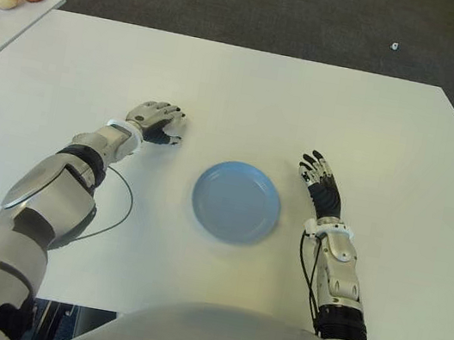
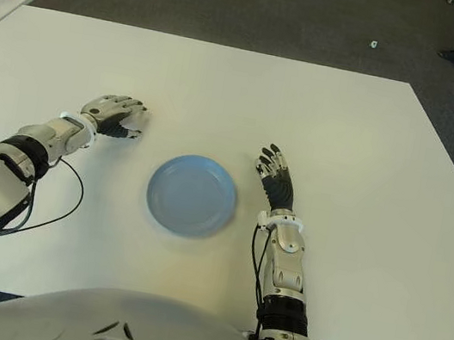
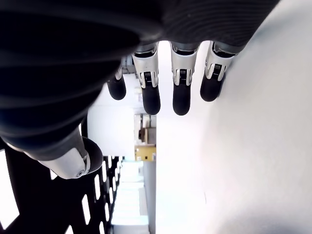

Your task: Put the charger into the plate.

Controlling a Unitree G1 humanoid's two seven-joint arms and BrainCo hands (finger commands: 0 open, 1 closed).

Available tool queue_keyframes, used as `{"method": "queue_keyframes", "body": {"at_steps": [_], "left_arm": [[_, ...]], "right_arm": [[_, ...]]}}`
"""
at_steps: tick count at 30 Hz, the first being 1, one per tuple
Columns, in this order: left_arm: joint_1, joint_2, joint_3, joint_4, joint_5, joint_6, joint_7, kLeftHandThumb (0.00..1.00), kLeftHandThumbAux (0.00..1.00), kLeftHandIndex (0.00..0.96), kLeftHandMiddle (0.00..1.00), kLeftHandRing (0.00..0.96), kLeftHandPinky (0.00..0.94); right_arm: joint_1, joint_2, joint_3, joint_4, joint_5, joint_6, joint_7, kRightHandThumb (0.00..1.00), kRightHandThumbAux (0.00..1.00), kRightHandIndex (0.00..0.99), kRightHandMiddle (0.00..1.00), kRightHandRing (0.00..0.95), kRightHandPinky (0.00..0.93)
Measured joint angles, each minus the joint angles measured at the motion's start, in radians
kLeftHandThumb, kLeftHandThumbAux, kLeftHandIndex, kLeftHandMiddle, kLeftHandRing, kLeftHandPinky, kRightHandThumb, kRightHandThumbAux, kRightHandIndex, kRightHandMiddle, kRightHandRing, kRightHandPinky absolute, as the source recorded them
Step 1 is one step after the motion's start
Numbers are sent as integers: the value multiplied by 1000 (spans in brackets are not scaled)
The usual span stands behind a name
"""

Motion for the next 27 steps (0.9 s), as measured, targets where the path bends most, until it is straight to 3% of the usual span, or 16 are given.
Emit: {"method": "queue_keyframes", "body": {"at_steps": [13,27], "left_arm": [[95,26,-32,30,32,8,291,271,402,5,7,11,79],[122,26,19,38,-16,-15,317,359,387,25,48,76,142]], "right_arm": [[3,-3,-5,-12,2,0,10,0,613,27,162,131,93],[8,-5,-20,-43,15,-8,27,0,626,20,161,129,90]]}}
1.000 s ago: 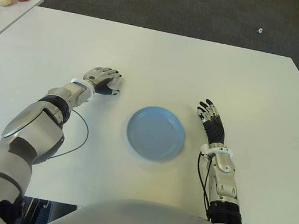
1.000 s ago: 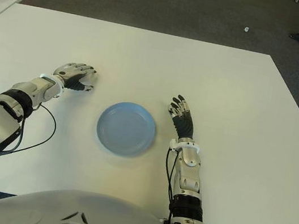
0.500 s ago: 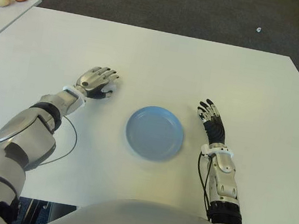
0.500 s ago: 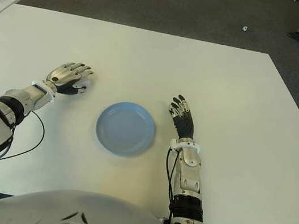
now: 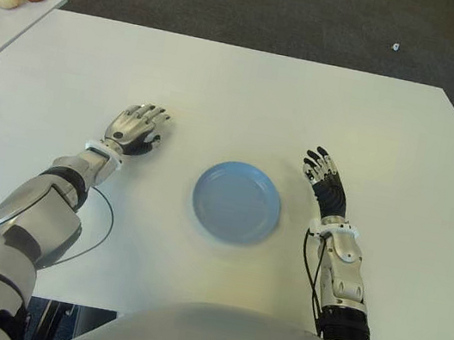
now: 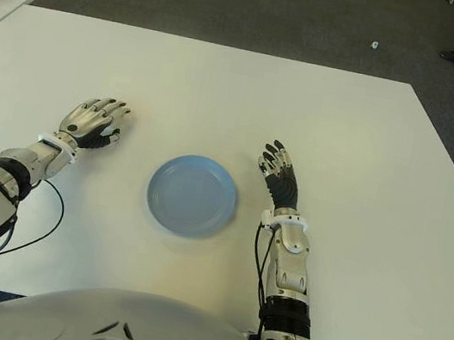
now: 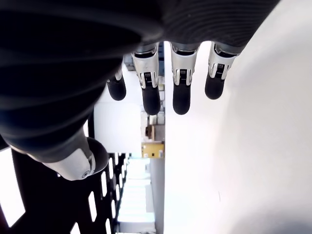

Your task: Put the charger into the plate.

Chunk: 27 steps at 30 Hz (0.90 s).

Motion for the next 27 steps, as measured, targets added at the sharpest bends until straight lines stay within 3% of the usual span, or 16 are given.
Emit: {"method": "queue_keyframes", "body": {"at_steps": [13,27], "left_arm": [[15,0,42,0,-34,-46,-15,356,402,9,47,59,90],[21,-4,108,-3,-99,-71,-105,369,420,0,45,61,98]], "right_arm": [[2,-5,-4,-6,7,0,9,0,623,21,153,123,90],[3,-7,-9,-10,9,0,16,0,629,18,155,121,78]]}}
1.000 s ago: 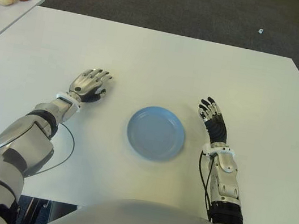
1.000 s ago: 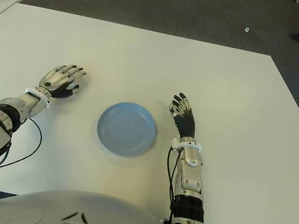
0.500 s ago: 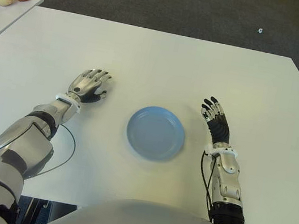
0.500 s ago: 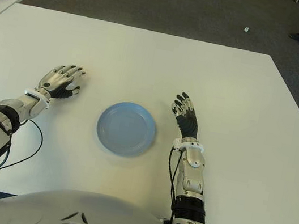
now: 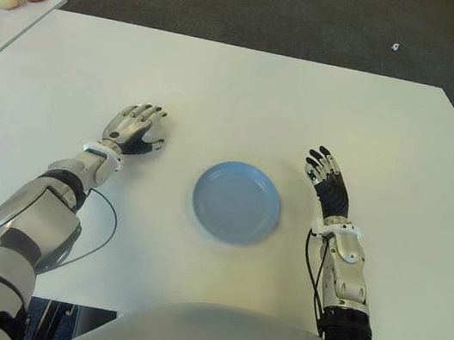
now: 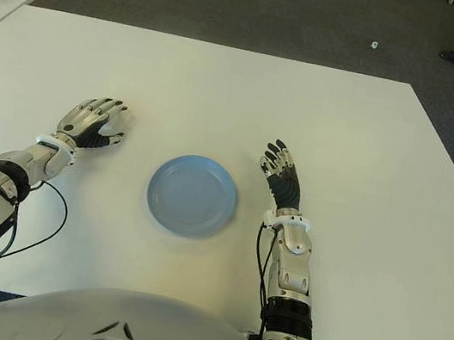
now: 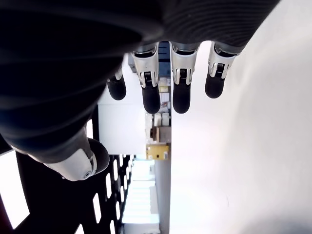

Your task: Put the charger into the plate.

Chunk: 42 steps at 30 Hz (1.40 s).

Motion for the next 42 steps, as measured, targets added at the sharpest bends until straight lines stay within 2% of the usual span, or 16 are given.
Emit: {"method": "queue_keyframes", "body": {"at_steps": [2,3,5,8,9,13,19,24,28,31,36,42], "left_arm": [[0,0,7,-3,-9,-1,-14,377,423,2,58,77,120],[0,0,12,-4,-13,-1,-20,401,418,10,107,144,200],[0,0,25,-5,-27,-3,-33,435,411,25,173,225,290],[-4,-1,38,-9,-44,-10,-47,464,403,46,233,283,341],[-7,-1,41,-10,-48,-10,-48,484,396,101,302,340,376],[-17,-5,49,-14,-60,-9,-56,524,374,246,467,480,454],[-18,-7,65,-17,-69,-13,-48,548,354,388,658,661,595],[-16,-12,75,-18,-74,-22,-22,535,368,464,736,737,680],[-16,-21,86,-19,-84,-23,-13,510,391,563,785,782,758],[-15,-24,98,-19,-96,-23,-14,519,445,649,820,816,762],[-15,-32,118,-19,-118,-16,-48,529,518,723,842,837,741],[-3,-55,119,-17,-120,7,-119,583,630,714,844,837,750]], "right_arm": [[0,0,-1,-2,0,0,-1,0,624,19,156,123,81],[0,-1,-1,-3,0,0,-1,0,619,20,155,125,83],[1,-1,-1,-5,-1,0,-2,0,615,20,155,126,86],[1,-3,-1,-7,-1,0,-4,0,612,20,155,127,87],[1,-4,-1,-7,-1,0,-5,0,611,20,155,127,87],[1,-6,-1,-7,-2,0,-6,0,613,21,154,126,85],[1,-7,-1,-8,-1,1,-7,0,618,21,153,123,83],[1,-9,-1,-10,-1,1,-7,0,622,20,153,122,86],[1,-11,-1,-10,-1,1,-7,0,617,20,153,123,86],[1,-11,-1,-10,-1,1,-7,0,616,19,151,123,86],[1,-12,-1,-10,-1,1,-7,0,616,19,152,125,86],[1,-13,-1,-13,-1,2,-7,0,618,21,159,131,83]]}}
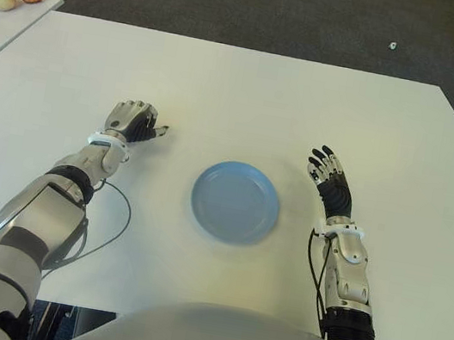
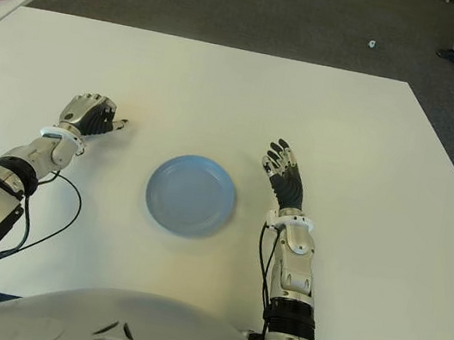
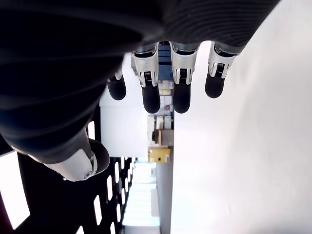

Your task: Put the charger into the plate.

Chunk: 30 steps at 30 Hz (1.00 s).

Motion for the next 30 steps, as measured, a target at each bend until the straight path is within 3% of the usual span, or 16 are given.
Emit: {"method": "queue_keyframes", "body": {"at_steps": [3,4,6,10,23,30], "left_arm": [[10,-12,0,-4,-2,-5,-1,607,667,691,840,836,758],[11,-14,0,-7,-2,-6,-1,648,678,601,835,833,760],[11,-15,1,-8,-4,-7,-1,684,689,523,831,831,767],[11,-14,5,-8,-7,-7,-1,713,697,459,829,830,771],[11,-9,7,-8,-5,-58,-1,712,695,442,852,854,795],[11,7,-3,-11,4,-139,-1,698,692,439,795,781,691]], "right_arm": [[0,-1,0,-2,0,1,1,0,622,21,163,134,81],[0,-1,0,-3,1,1,2,0,624,21,164,134,78],[-1,-1,0,-4,1,1,3,0,626,20,165,135,76],[-1,-1,0,-4,1,1,6,0,628,20,166,135,68],[-1,-1,1,-4,0,1,6,0,635,16,165,131,59],[0,-1,1,-3,1,1,12,0,644,17,166,132,65]]}}
